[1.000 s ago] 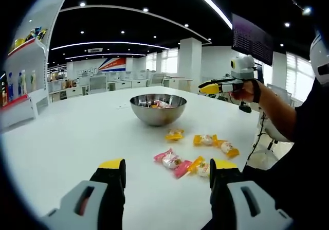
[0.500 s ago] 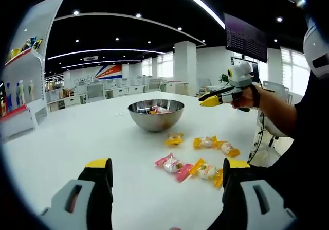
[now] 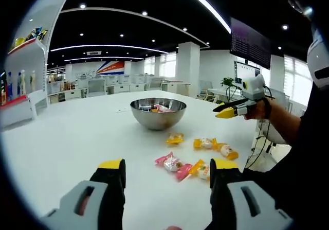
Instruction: Pick up the marshmallows scattered on the table and place them into the bowl on the table
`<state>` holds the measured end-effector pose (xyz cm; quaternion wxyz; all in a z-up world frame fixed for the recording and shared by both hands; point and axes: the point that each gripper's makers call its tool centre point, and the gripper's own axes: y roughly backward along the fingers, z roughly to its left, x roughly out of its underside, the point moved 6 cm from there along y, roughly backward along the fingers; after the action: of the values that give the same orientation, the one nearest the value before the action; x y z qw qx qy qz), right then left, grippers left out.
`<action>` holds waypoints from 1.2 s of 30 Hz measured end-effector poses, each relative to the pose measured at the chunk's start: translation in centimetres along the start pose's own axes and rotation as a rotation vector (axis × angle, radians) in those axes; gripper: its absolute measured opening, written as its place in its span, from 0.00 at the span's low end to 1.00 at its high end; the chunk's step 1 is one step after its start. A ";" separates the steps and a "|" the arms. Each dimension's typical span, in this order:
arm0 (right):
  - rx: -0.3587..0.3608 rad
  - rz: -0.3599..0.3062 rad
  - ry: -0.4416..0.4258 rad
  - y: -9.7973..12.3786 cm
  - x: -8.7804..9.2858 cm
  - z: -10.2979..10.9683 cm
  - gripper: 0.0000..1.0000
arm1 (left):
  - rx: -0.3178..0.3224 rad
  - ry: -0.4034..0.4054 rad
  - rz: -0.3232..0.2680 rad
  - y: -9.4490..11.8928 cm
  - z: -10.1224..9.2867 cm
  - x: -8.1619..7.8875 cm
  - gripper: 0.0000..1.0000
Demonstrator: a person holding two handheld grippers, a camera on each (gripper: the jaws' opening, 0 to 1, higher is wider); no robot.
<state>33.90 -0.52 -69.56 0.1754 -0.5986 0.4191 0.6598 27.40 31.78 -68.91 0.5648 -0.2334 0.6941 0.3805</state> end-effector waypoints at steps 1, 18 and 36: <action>-0.001 0.001 0.000 0.0 0.0 0.0 0.28 | 0.000 0.001 0.000 0.0 0.0 0.0 0.71; -0.071 0.013 -0.056 2.8 2.5 1.8 0.36 | 0.014 -0.004 -0.006 0.0 0.4 -0.4 0.75; -0.143 0.131 0.017 -1.2 1.5 4.0 0.34 | 0.033 0.007 0.038 -0.3 0.4 0.7 0.71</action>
<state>31.82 2.84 -71.61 0.0851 -0.5863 0.4108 0.6930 27.69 32.01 -69.65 0.5589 -0.2122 0.7065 0.3787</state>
